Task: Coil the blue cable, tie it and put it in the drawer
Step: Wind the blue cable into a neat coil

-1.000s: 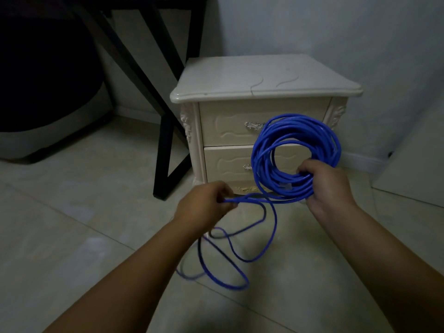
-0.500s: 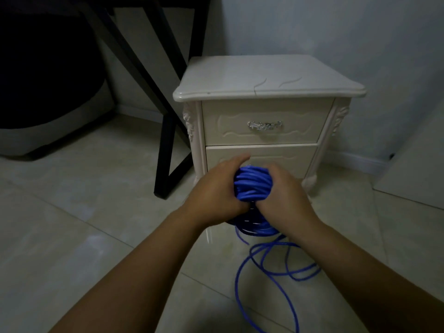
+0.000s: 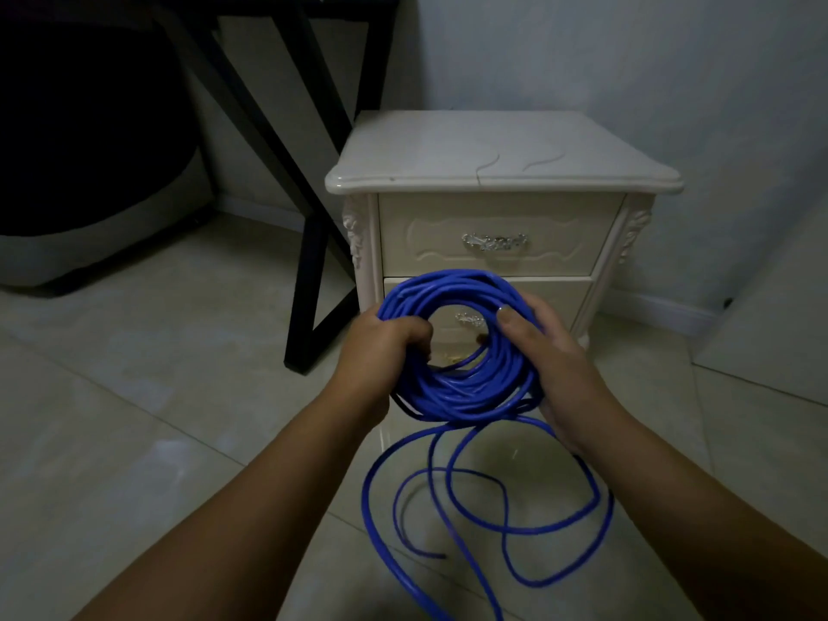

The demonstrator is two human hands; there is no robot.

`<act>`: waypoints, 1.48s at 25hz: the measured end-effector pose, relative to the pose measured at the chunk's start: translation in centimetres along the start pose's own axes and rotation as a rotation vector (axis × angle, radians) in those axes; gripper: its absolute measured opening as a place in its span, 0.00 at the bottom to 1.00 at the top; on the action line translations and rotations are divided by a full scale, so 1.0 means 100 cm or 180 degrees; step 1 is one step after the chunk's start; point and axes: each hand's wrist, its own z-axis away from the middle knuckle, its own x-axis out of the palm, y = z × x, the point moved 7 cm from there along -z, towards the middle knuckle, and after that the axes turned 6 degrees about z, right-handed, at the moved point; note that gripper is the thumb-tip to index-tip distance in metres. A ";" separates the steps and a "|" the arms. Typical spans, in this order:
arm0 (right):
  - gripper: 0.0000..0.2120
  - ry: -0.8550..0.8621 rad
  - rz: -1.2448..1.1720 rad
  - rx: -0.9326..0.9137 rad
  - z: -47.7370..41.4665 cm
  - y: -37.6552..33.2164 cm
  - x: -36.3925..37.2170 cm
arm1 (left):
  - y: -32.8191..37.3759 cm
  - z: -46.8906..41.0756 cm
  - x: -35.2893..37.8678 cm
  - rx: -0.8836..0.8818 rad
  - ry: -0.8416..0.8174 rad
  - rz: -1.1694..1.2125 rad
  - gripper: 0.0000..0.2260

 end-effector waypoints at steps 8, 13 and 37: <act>0.38 0.0220 -0.0842 0.0291 0.001 0.026 0.017 | -0.013 0.012 0.005 -0.0448 0.0217 0.0911 0.10; 0.29 0.0254 -0.1383 0.0470 0.000 0.034 0.022 | -0.022 0.018 0.018 -0.0707 0.0029 0.1416 0.07; 0.33 -0.0030 0.1609 -0.0549 0.002 -0.015 0.017 | 0.020 0.010 0.016 0.1092 -0.0381 -0.1878 0.16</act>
